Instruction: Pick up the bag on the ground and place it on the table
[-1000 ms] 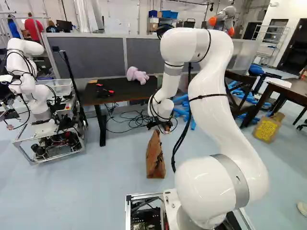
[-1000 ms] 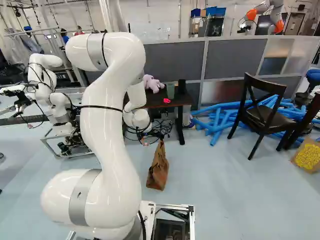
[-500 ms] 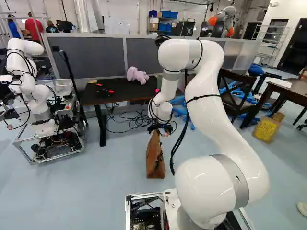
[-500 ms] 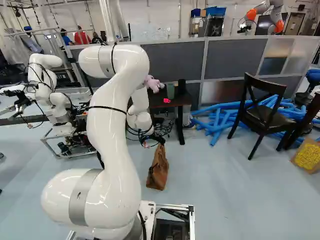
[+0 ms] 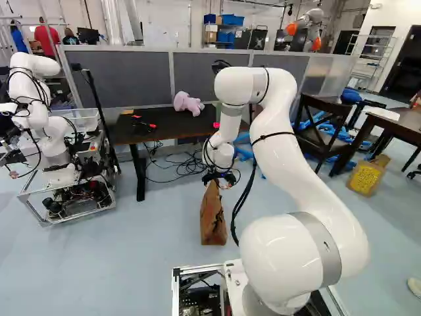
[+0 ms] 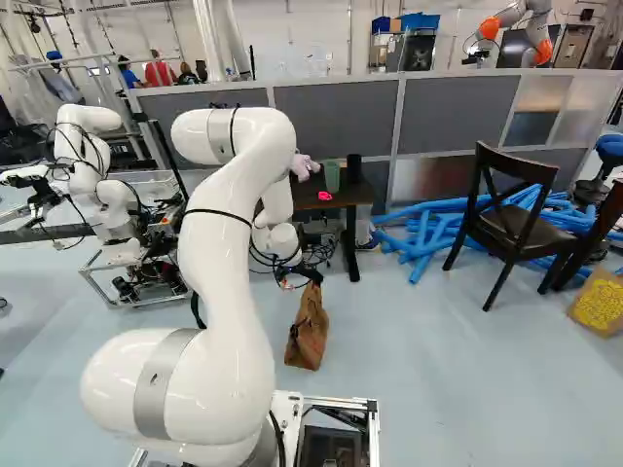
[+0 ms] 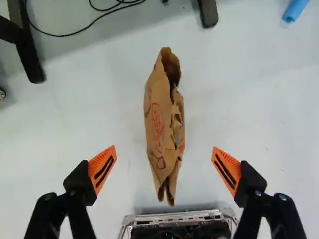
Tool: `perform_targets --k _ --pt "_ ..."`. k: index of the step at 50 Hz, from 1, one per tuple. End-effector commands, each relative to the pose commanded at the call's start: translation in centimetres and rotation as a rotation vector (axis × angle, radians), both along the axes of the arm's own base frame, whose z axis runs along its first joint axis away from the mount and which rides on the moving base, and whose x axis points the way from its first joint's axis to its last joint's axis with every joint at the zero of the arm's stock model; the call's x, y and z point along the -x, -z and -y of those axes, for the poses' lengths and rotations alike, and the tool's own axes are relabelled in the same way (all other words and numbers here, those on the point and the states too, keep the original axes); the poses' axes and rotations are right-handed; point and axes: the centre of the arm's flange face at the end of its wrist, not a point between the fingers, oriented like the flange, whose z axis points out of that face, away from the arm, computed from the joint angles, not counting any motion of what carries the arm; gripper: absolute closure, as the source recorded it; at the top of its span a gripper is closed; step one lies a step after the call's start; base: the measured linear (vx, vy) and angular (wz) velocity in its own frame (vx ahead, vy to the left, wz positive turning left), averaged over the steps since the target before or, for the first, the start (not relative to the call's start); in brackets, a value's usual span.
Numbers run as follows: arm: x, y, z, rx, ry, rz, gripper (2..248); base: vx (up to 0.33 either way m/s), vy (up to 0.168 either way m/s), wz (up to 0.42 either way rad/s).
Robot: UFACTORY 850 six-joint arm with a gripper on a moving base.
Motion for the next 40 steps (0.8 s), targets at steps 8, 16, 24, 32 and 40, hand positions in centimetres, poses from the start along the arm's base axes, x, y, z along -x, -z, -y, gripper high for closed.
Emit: perform_targets --k 8,16,24,32,40 --pt "-0.6 1.2 -0.3 -0.003 0.003 -0.017 3 0.0 0.0 0.0" --pt "-1.0 2.5 -0.6 -0.005 0.008 -0.034 3 0.0 0.0 0.0" --pt "-1.4 3.7 -0.7 -0.008 0.018 -0.051 3 0.0 0.0 0.0" --pt "-1.7 5.0 -0.7 -0.011 0.029 -0.07 3 0.0 0.0 0.0" --pt "-2.0 6.2 -0.7 -0.015 0.039 -0.088 3 0.0 0.0 0.0"
